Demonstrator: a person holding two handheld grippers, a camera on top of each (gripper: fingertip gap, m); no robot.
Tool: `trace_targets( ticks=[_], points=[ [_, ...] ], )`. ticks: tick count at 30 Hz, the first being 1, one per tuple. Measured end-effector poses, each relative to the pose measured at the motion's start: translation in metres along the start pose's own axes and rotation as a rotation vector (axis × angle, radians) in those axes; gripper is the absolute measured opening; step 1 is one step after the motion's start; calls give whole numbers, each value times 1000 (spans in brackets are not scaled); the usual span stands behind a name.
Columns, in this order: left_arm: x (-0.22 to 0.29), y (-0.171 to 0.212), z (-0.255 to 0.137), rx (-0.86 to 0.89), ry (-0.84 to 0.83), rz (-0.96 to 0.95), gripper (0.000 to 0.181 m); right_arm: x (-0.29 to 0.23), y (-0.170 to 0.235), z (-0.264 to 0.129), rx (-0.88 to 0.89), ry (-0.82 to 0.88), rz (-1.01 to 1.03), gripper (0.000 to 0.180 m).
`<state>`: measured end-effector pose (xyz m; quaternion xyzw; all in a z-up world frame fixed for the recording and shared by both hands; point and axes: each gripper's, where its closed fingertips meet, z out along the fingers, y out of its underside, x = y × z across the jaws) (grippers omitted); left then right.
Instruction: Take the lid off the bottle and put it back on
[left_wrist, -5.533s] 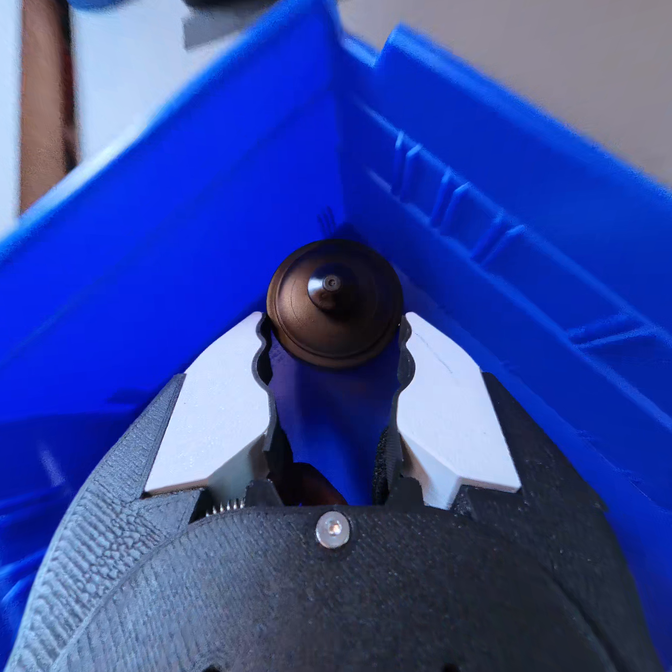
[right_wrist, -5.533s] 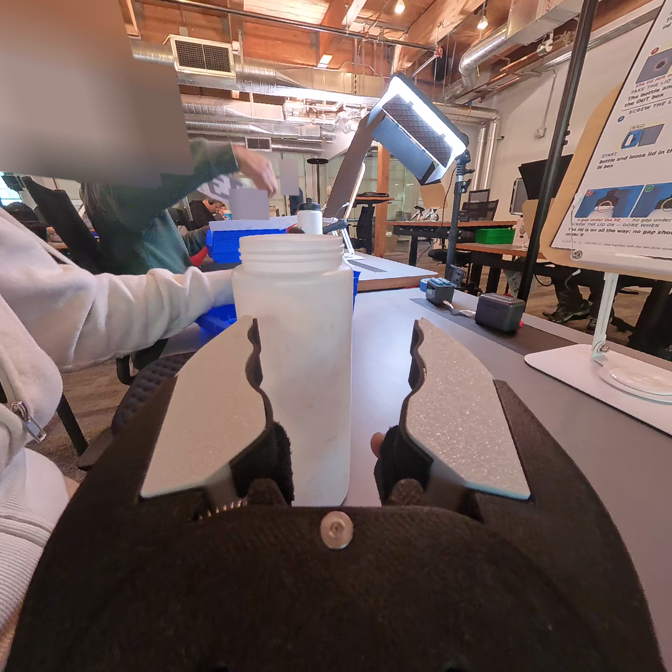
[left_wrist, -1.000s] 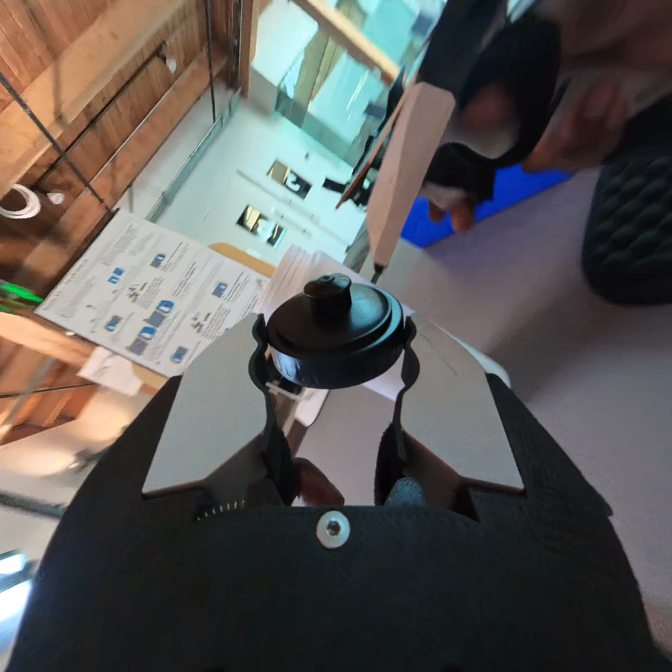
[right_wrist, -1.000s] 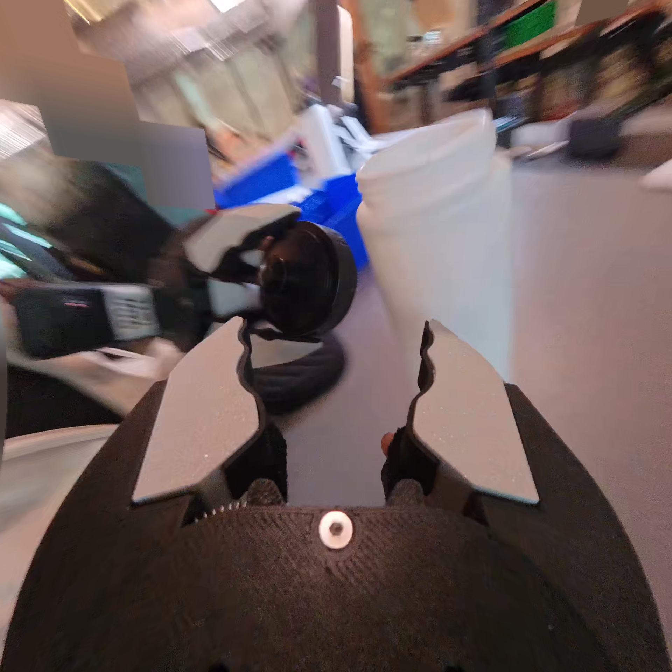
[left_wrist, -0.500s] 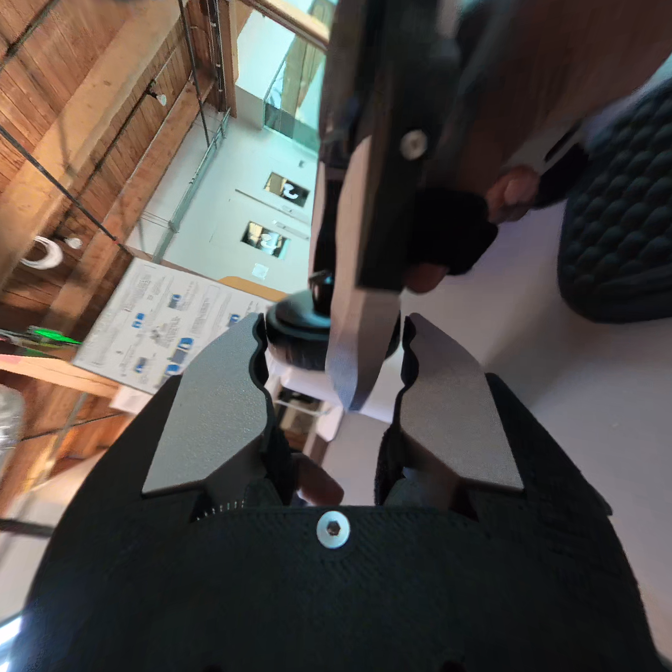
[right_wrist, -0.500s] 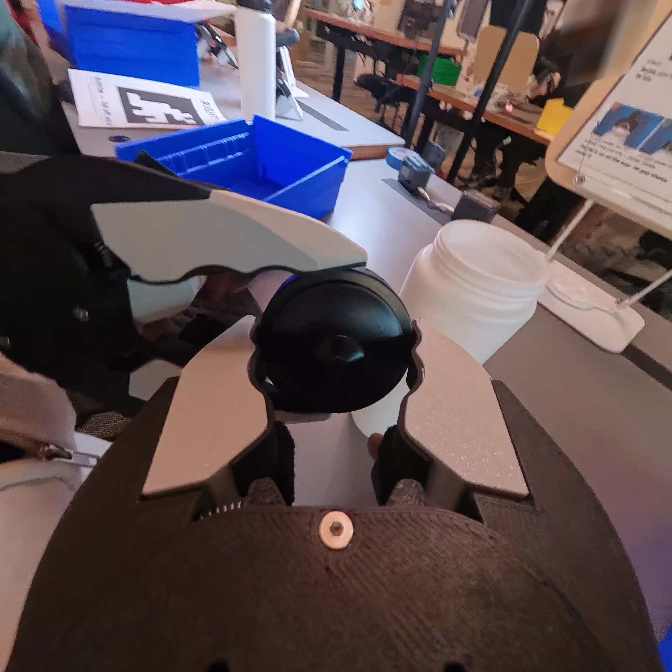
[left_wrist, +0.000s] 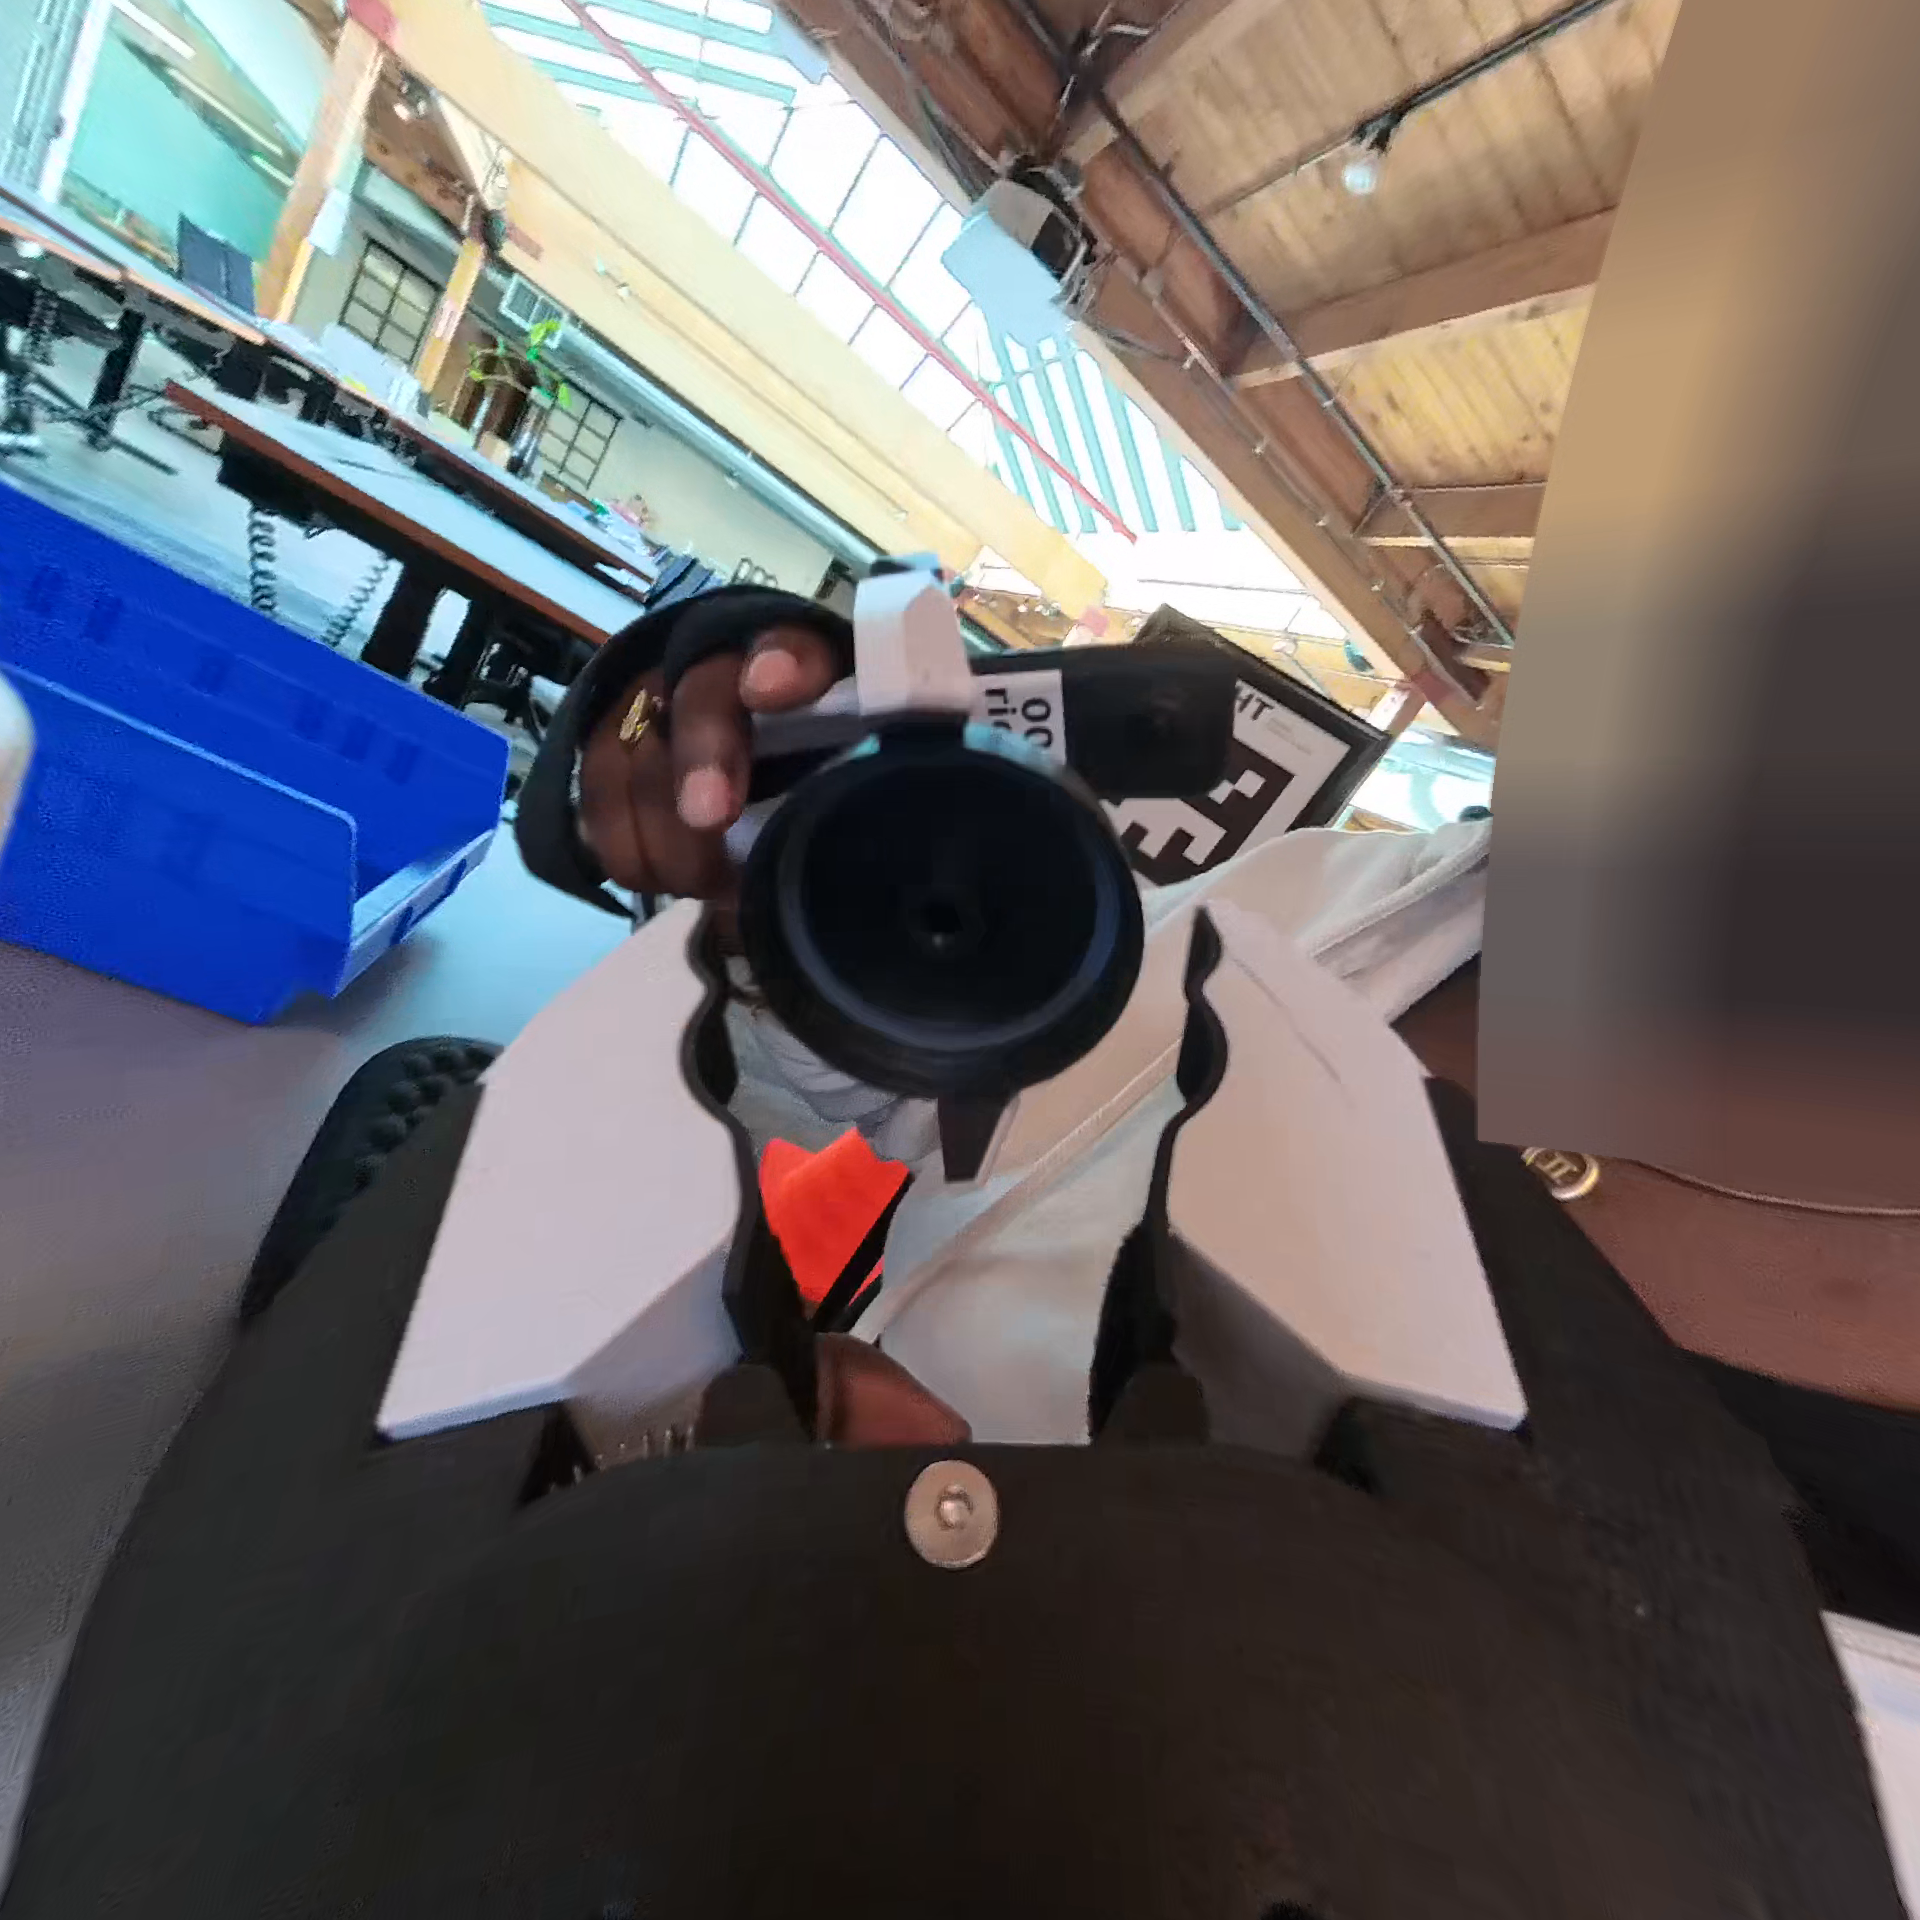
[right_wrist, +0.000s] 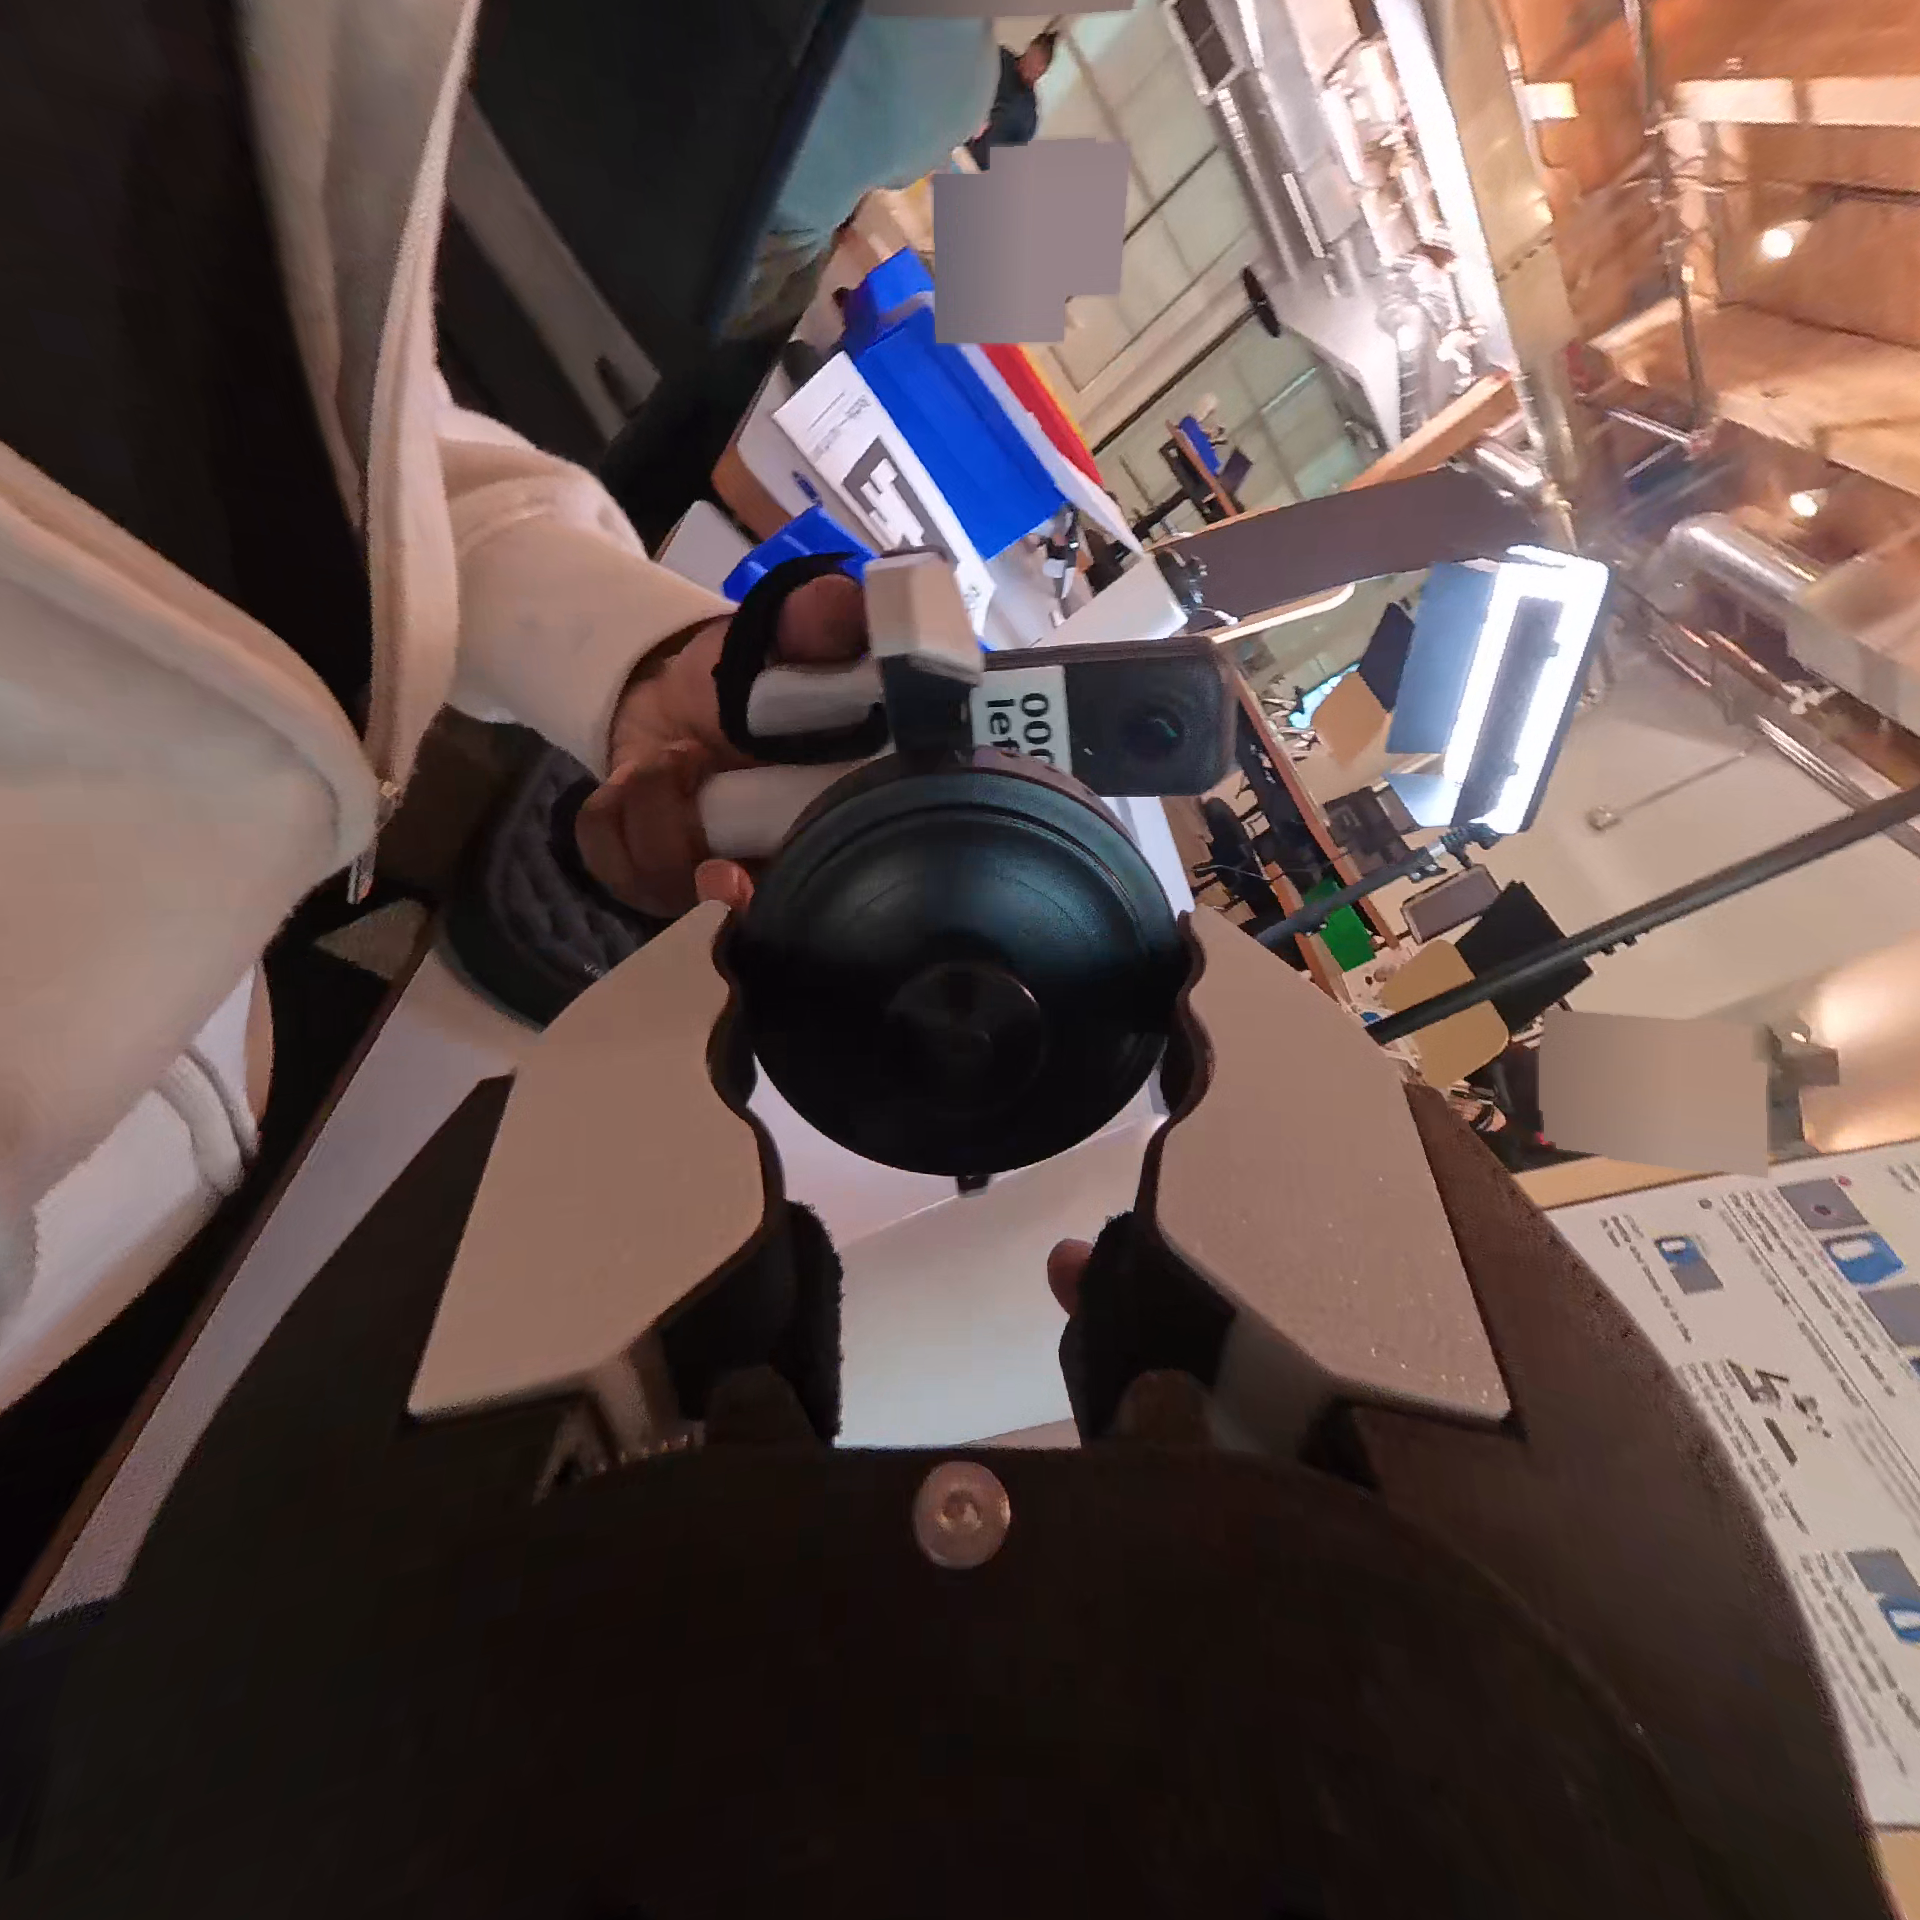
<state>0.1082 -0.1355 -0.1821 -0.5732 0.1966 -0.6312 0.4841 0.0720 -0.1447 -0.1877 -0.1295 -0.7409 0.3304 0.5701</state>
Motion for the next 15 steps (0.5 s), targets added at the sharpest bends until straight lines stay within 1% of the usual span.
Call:
trace_targets(
  ticks=[1, 2, 4, 7, 9, 12, 15],
  points=[
    [1, -1, 2, 5, 8, 0, 77, -2, 0, 2, -4, -17, -7, 78],
    [0, 0, 3, 4, 13, 4, 75, -4, -1, 3, 2, -28, -8, 78],
    [-2, -2, 2, 21, 14, -8, 75, -4, 0, 4, -2, -31, -2, 78],
    [-13, -6, -3, 75, -51, -27, 74, 1, 11, 6, -64, -2, 17, 78],
    [-19, -8, -7, 94, -92, -18, 74, 4, 13, 6, -74, 27, 17, 78],
    [-18, -8, -10, 92, -88, -19, 74, 3, 14, 6, -99, 24, -6, 76],
    [-17, -13, -10, 130, -77, -38, 74, 6, 13, 8, -109, 33, -2, 76]
  ],
)
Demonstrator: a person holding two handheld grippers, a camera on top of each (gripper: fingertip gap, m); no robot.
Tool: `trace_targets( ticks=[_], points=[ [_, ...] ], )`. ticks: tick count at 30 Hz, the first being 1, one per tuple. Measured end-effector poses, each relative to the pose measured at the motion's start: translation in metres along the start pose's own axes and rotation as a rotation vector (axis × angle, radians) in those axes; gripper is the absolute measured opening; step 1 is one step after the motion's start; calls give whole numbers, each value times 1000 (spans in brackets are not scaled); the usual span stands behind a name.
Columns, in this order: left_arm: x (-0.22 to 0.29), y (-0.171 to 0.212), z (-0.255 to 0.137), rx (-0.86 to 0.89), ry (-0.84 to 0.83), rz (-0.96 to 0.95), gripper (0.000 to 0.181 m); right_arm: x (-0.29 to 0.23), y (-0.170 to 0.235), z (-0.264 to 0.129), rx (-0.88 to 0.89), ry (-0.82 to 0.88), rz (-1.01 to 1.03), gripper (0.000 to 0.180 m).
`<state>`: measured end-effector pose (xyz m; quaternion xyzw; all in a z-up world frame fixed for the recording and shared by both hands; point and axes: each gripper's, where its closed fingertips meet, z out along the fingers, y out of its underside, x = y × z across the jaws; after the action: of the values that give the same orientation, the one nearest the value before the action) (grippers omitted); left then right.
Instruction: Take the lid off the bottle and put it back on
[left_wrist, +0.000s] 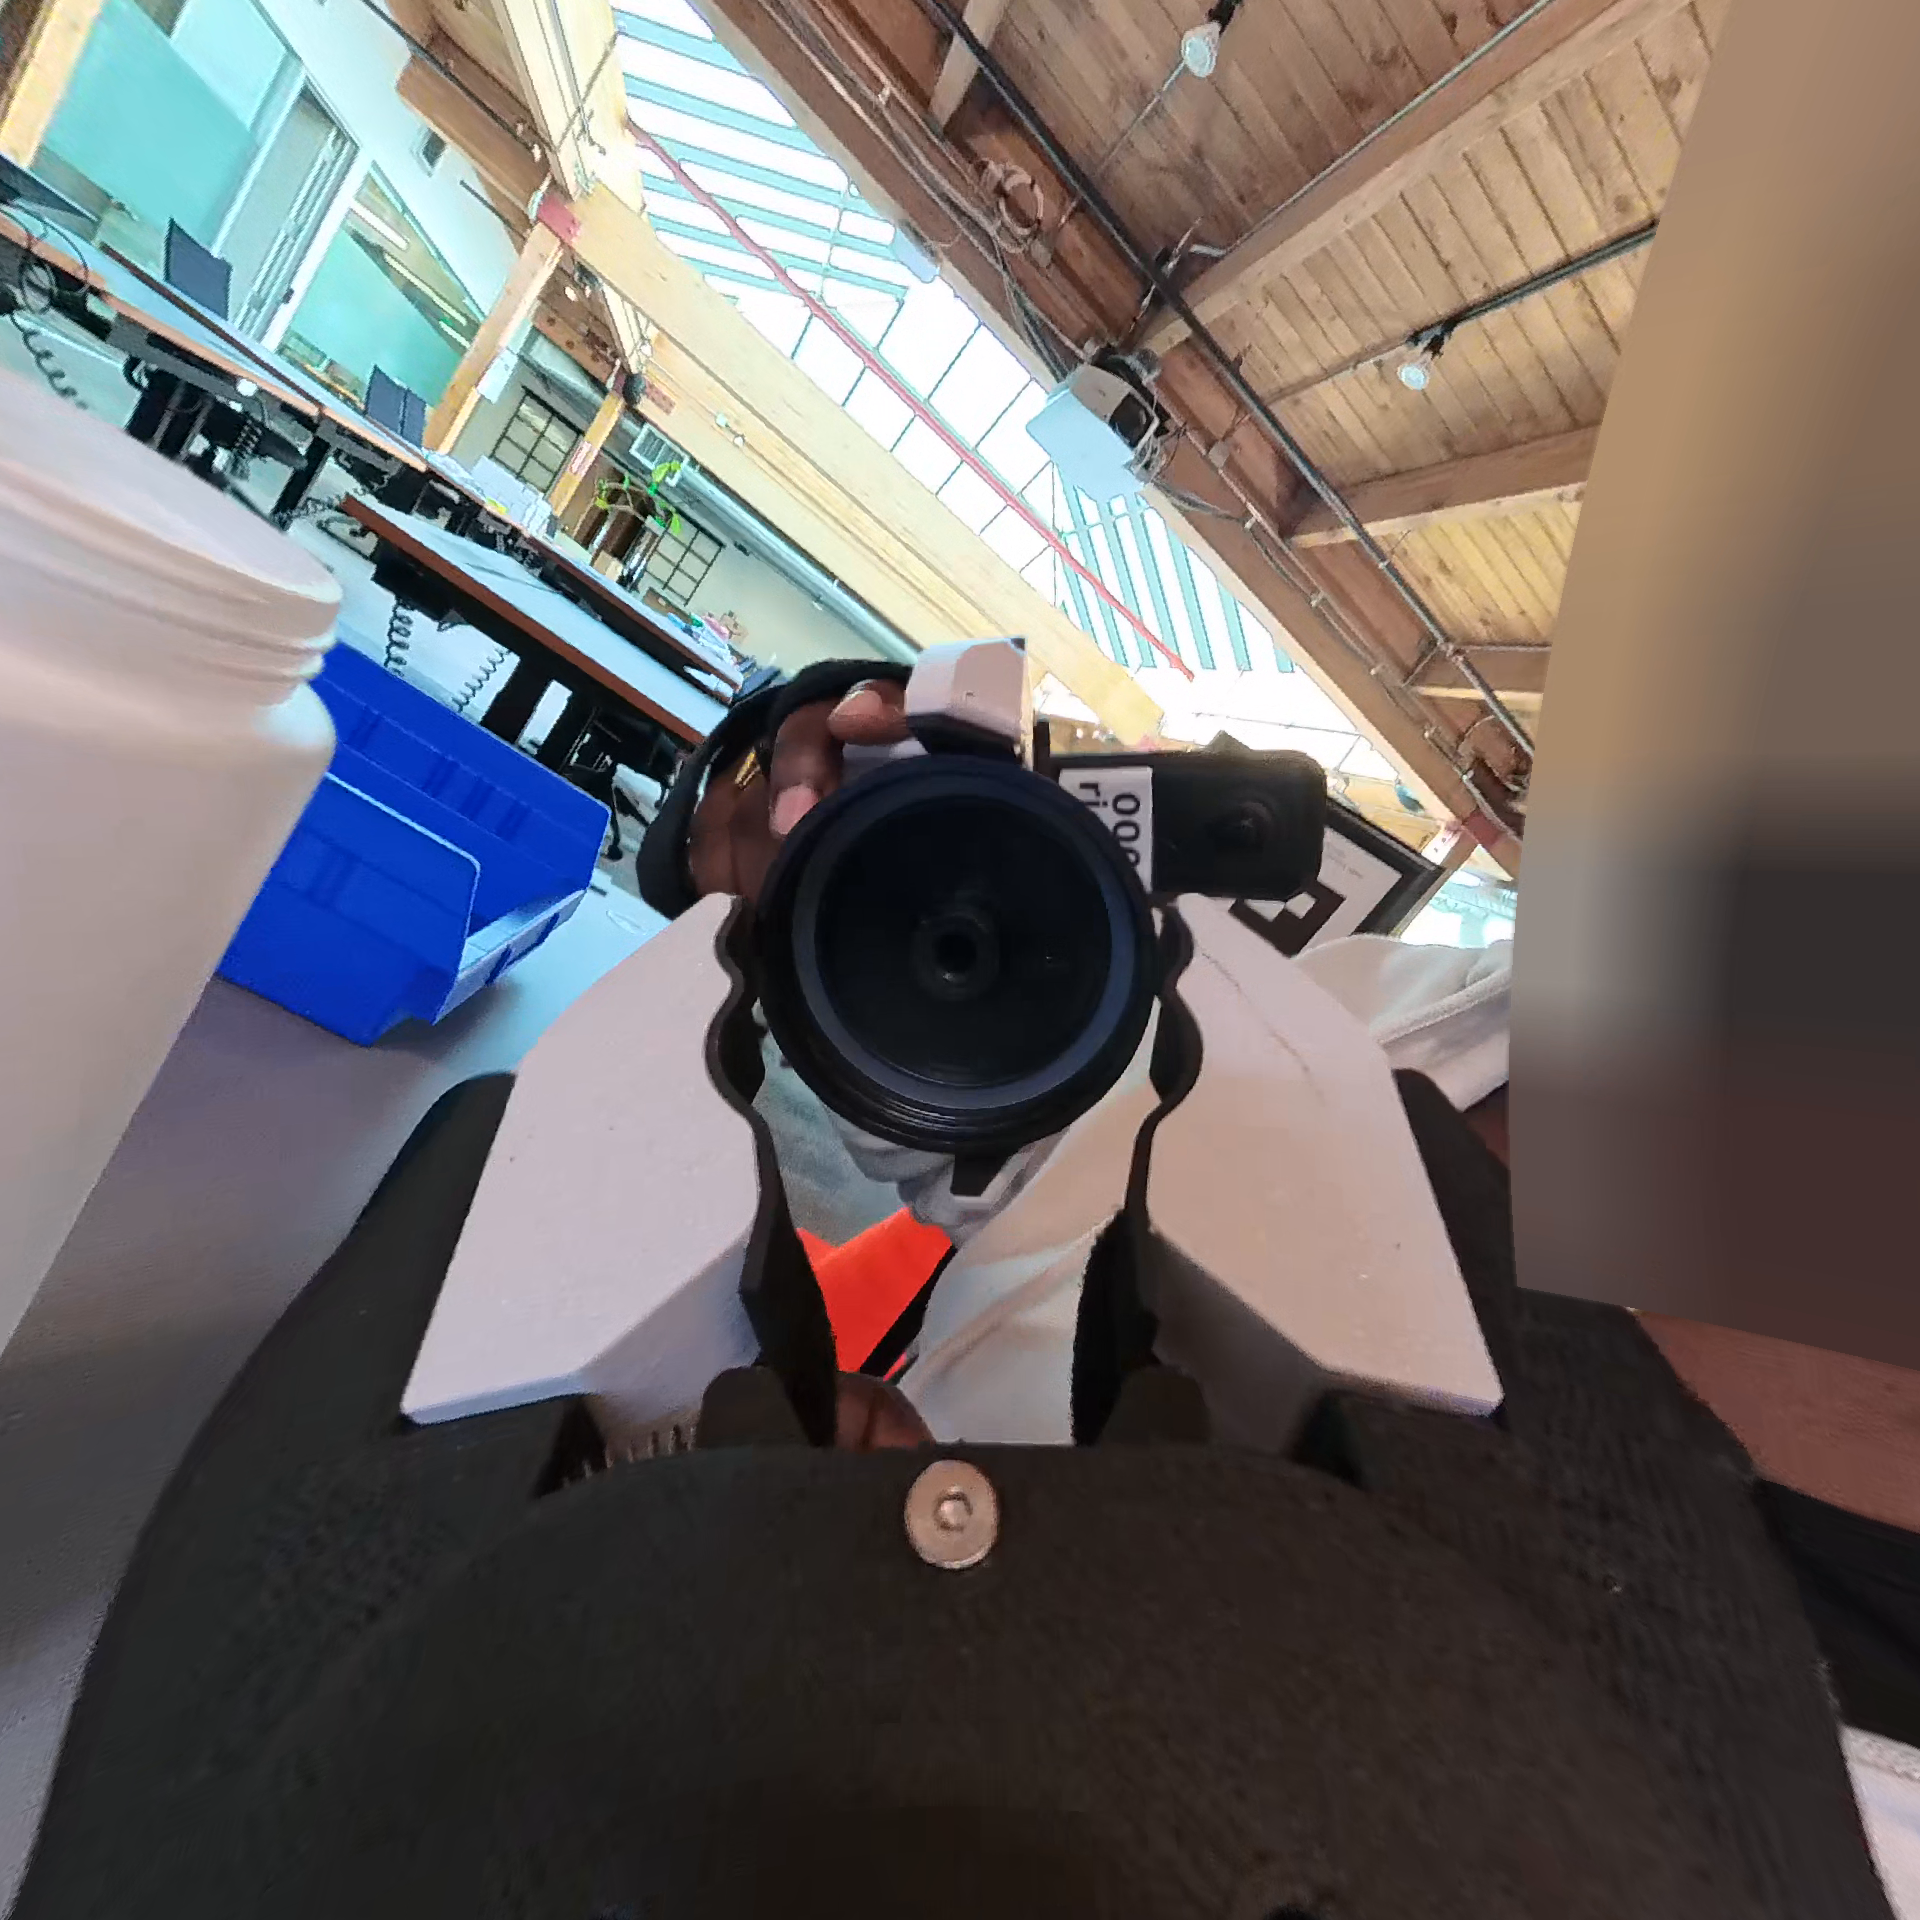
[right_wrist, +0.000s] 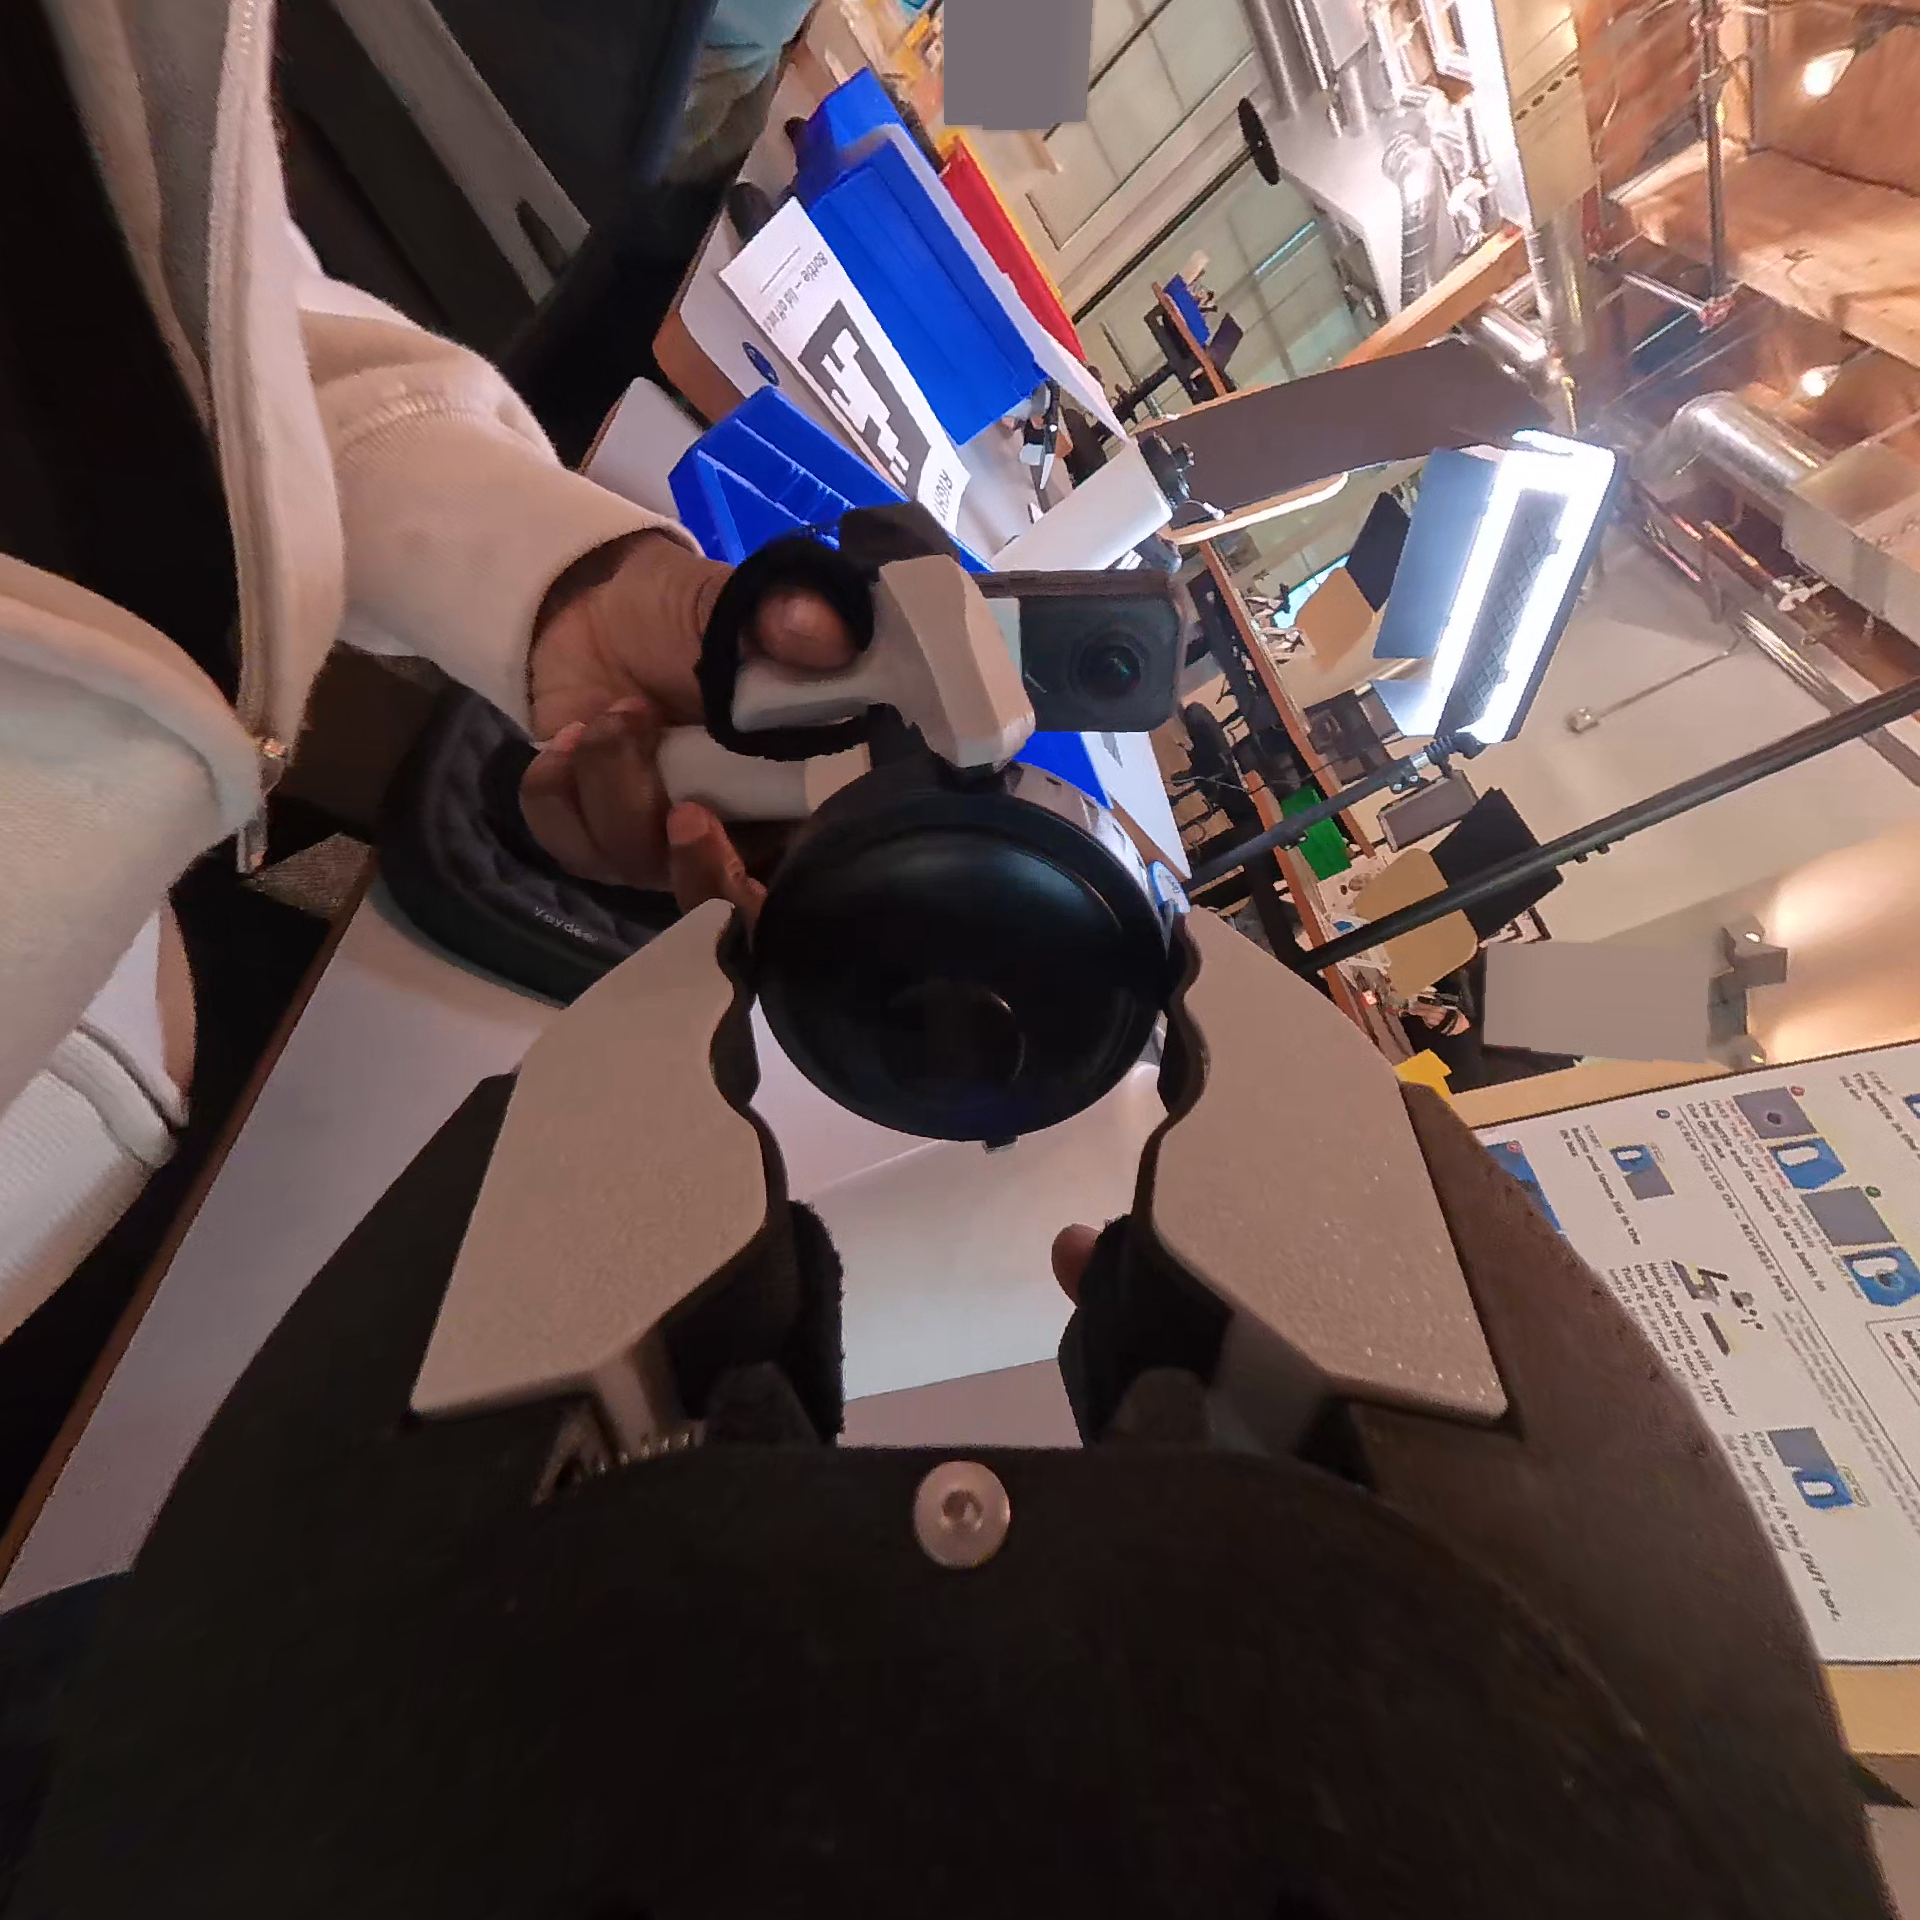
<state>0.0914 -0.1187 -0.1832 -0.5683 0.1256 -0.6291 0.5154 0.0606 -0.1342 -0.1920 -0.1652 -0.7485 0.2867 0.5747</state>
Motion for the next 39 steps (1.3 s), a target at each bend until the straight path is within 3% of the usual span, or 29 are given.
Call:
trace_targets(
  ticks=[6, 19, 22, 24, 27, 29, 33, 39],
  points=[
    [-2, -15, -3, 107, -1, -16, 74, 14, -1, 0, 5, 109, -43, 72],
    [-5, -15, -4, 60, -19, -36, 74, 15, 4, 4, 23, 60, 29, 72],
    [-1, -21, -8, 32, -27, 81, 85, 21, -2, -1, 67, 22, 126, 72],
    [-8, -33, -20, 17, -149, 297, 97, 34, -1, -11, 58, -9, 160, 72],
    [-47, -60, -52, -16, -524, 728, 124, 59, 13, -26, -71, -165, 206, 72],
    [-74, -66, -61, -108, -674, 897, 134, 73, 28, -29, -193, -323, 242, 72],
    [-116, -44, -47, -289, -695, 821, 139, 92, 61, -16, -438, -606, 231, 72],
    [-150, -34, -38, -271, -785, 829, 144, 87, 86, 11, -630, -874, 174, 72]
  ],
)
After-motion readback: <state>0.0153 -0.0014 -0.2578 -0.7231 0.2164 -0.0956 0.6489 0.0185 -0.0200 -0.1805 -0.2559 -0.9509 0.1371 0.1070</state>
